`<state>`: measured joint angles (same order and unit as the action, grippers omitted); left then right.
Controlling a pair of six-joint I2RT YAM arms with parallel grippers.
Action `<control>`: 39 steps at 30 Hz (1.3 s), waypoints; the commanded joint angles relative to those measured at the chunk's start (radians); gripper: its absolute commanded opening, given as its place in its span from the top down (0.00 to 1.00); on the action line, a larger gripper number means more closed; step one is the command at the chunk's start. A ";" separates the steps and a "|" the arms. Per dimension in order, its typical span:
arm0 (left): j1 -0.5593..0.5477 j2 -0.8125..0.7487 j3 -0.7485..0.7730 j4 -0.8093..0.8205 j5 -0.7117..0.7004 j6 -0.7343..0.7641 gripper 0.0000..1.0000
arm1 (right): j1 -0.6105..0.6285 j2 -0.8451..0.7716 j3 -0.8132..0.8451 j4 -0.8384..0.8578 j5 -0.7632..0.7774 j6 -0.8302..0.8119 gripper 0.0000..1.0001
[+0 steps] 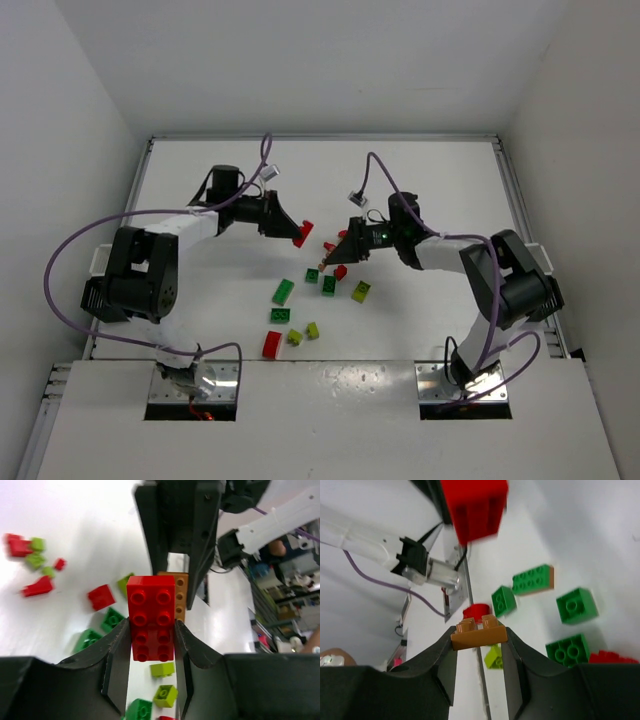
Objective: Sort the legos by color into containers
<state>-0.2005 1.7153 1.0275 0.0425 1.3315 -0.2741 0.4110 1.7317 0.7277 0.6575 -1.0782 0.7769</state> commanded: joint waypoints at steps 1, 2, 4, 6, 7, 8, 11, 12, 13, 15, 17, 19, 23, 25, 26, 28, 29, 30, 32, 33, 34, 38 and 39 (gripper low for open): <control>0.041 -0.002 0.008 0.007 0.003 0.068 1.00 | -0.009 -0.054 -0.001 -0.254 -0.049 -0.234 0.99; 0.041 0.013 0.008 -0.009 -0.008 0.084 1.00 | -0.009 -0.066 -0.010 -0.278 -0.025 -0.270 0.99; 0.041 0.027 0.032 -0.070 -0.053 0.163 1.00 | -0.020 -0.078 -0.010 -0.369 0.012 -0.313 1.00; 0.004 0.027 0.042 -0.084 -0.106 0.225 1.00 | -0.031 -0.078 0.016 -0.451 0.105 -0.344 1.00; -0.010 0.027 0.042 -0.095 -0.142 0.242 1.00 | -0.041 -0.078 0.042 -0.475 0.138 -0.358 1.00; -0.023 0.027 0.042 -0.095 -0.225 0.251 1.00 | -0.041 -0.078 0.061 -0.507 0.218 -0.376 1.00; -0.085 0.036 0.054 -0.095 -0.500 0.236 1.00 | -0.051 -0.078 0.131 -0.622 0.383 -0.412 1.00; -0.097 0.058 0.054 -0.110 -0.565 0.236 1.00 | -0.051 -0.078 0.156 -0.643 0.423 -0.421 1.00; -0.106 0.070 0.068 -0.110 -0.606 0.225 1.00 | -0.051 -0.078 0.168 -0.685 0.484 -0.441 1.00; -0.128 0.092 0.080 -0.124 -0.705 0.214 1.00 | -0.051 -0.089 0.191 -0.746 0.587 -0.485 1.00; -0.128 0.106 0.080 -0.134 -0.791 0.214 1.00 | -0.041 -0.109 0.202 -0.775 0.655 -0.510 0.95; -0.137 0.118 0.089 -0.145 -0.818 0.214 0.96 | -0.041 -0.109 0.211 -0.802 0.717 -0.550 0.88; -0.148 0.151 0.100 -0.168 -0.818 0.214 0.78 | -0.041 -0.109 0.220 -0.864 0.784 -0.608 0.80; -0.148 0.162 0.100 -0.179 -0.818 0.214 0.67 | -0.041 -0.100 0.220 -0.877 0.784 -0.628 0.72; -0.157 0.162 0.100 -0.179 -0.818 0.214 0.60 | -0.041 -0.090 0.220 -0.877 0.784 -0.628 0.68; -0.157 0.162 0.100 -0.190 -0.818 0.226 0.50 | -0.032 -0.090 0.220 -0.887 0.784 -0.651 0.54; -0.157 0.147 0.100 -0.190 -0.818 0.227 0.47 | -0.032 -0.090 0.220 -0.888 0.784 -0.651 0.49; -0.157 0.135 0.089 -0.190 -0.827 0.237 0.44 | -0.032 -0.090 0.220 -0.888 0.784 -0.660 0.42; -0.157 0.086 0.060 -0.190 -0.827 0.237 0.31 | -0.032 -0.101 0.220 -0.888 0.784 -0.660 0.41; -0.157 0.064 0.048 -0.181 -0.827 0.237 0.25 | -0.032 -0.101 0.210 -0.878 0.784 -0.660 0.39; -0.157 0.017 0.024 -0.170 -0.827 0.237 0.08 | -0.032 -0.113 0.210 -0.878 0.784 -0.669 0.39; -0.157 -0.141 -0.036 -0.161 -0.845 0.246 0.00 | -0.032 -0.156 0.190 -0.860 0.775 -0.702 0.39; -0.157 -0.172 -0.046 -0.161 -0.867 0.236 0.00 | -0.032 -0.182 0.190 -0.860 0.775 -0.702 0.39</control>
<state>-0.3489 1.6848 1.0012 -0.1455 0.4942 -0.0387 0.3752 1.6348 0.9073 -0.2306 -0.3099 0.1131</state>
